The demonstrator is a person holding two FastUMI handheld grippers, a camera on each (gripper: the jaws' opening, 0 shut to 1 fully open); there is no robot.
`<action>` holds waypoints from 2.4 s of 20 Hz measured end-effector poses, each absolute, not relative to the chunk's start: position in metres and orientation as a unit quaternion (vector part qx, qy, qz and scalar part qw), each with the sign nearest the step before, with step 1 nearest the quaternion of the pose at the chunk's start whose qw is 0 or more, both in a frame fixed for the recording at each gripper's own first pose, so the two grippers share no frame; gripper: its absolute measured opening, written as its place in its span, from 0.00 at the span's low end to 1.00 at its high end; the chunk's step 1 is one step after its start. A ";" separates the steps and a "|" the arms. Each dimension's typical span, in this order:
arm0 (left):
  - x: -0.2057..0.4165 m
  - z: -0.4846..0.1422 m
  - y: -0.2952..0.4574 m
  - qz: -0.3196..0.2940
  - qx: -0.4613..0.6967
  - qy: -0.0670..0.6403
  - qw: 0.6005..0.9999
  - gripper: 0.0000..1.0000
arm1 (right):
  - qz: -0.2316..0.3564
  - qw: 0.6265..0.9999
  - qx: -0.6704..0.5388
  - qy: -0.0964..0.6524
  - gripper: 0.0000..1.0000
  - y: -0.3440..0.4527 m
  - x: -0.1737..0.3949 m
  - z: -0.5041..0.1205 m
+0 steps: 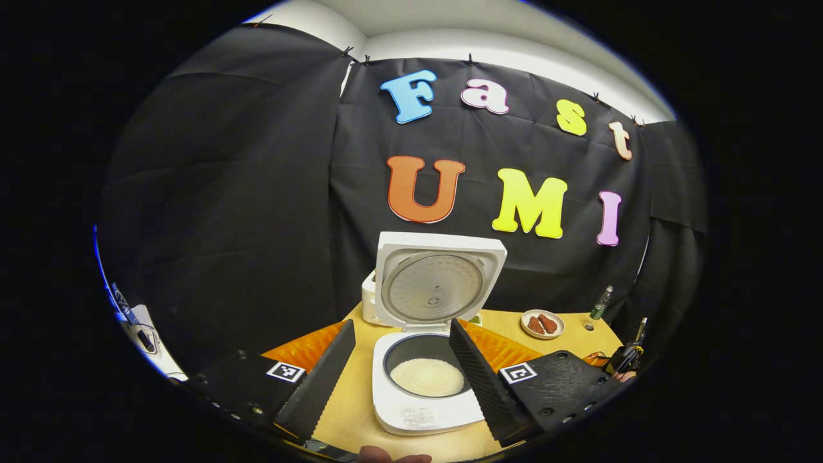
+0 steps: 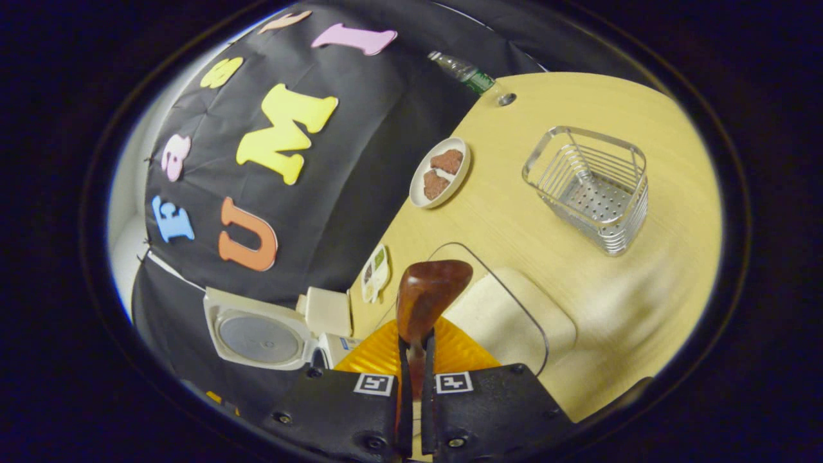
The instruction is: Close the left gripper, press the button to open the rice cooker; take a wooden spoon from the chopstick holder with the right hand, scoop a spoonful of rice and pour it into the rice cooker, then put the wooden spoon back into the chopstick holder.
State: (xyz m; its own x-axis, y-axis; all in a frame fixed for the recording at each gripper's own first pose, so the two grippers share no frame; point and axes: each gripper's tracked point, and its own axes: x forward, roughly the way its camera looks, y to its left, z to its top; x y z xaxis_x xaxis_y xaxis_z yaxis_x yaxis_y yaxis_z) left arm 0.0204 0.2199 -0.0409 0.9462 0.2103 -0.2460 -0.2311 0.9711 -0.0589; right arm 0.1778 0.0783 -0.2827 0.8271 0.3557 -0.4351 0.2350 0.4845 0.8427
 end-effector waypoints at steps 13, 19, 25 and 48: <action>0.018 -0.034 0.192 0.088 -0.011 0.099 0.991 0.94 | 0.134 0.789 0.564 0.204 0.10 0.087 0.182 -0.152; -0.001 -0.037 0.209 0.103 0.007 0.086 0.991 0.95 | 0.182 0.795 0.532 0.226 0.10 0.158 0.202 -0.119; -0.030 -0.046 0.238 0.133 -0.004 0.086 0.987 0.94 | 0.232 0.819 0.465 0.245 0.10 0.244 0.219 -0.100; -0.089 -0.083 0.301 0.220 -0.038 0.111 0.968 0.95 | 0.270 0.940 0.065 0.197 0.10 0.329 0.226 -0.124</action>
